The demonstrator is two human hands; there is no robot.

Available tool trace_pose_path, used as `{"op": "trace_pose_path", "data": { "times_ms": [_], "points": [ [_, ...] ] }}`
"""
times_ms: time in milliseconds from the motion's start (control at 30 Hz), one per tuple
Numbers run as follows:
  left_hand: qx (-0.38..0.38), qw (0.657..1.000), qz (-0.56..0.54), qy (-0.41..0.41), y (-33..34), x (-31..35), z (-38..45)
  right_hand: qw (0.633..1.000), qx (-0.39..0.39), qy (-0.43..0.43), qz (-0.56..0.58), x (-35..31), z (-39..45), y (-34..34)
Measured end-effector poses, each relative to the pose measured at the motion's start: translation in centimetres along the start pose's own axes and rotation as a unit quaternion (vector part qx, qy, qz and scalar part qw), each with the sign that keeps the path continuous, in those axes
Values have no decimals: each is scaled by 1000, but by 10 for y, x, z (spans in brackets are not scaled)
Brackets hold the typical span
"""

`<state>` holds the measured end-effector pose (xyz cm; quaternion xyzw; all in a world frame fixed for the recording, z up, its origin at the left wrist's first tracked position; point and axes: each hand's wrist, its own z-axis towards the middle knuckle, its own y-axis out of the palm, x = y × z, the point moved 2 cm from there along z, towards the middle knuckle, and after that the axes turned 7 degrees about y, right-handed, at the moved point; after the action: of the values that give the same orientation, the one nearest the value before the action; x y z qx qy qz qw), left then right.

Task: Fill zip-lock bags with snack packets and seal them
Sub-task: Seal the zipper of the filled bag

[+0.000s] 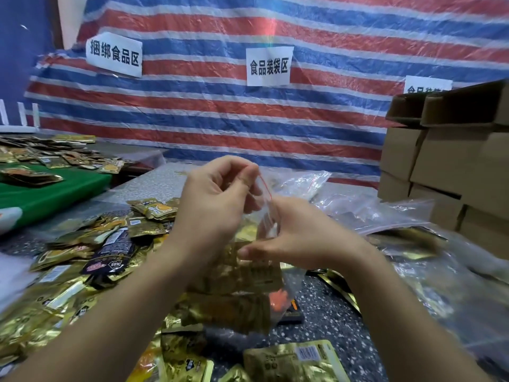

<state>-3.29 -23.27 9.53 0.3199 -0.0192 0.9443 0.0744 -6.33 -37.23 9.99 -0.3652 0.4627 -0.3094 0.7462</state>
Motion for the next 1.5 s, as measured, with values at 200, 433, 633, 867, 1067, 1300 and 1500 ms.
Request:
{"op": "trace_pose_path", "data": {
  "times_ms": [200,433,633,867,1067,1300,1500],
  "points": [
    [-31,999,28,-15,2,-10,-2,995,-91,44,-21,13,3,13],
    [59,990,122,29,-7,-2,3,977,22,161,135,38,9,7],
    [68,991,110,23,-9,4,3,797,310,304,419,83,39,-36],
    [23,992,120,-13,-6,-3,0,662,299,395,563,151,45,-41],
    [16,995,101,-16,-3,-3,-2,671,257,429,548,154,33,-21],
    [7,994,108,-22,-2,-6,-2,683,244,431,537,148,29,-17],
    [8,993,116,-24,-3,-9,-2,722,248,409,499,134,21,-15]
  ]
}}
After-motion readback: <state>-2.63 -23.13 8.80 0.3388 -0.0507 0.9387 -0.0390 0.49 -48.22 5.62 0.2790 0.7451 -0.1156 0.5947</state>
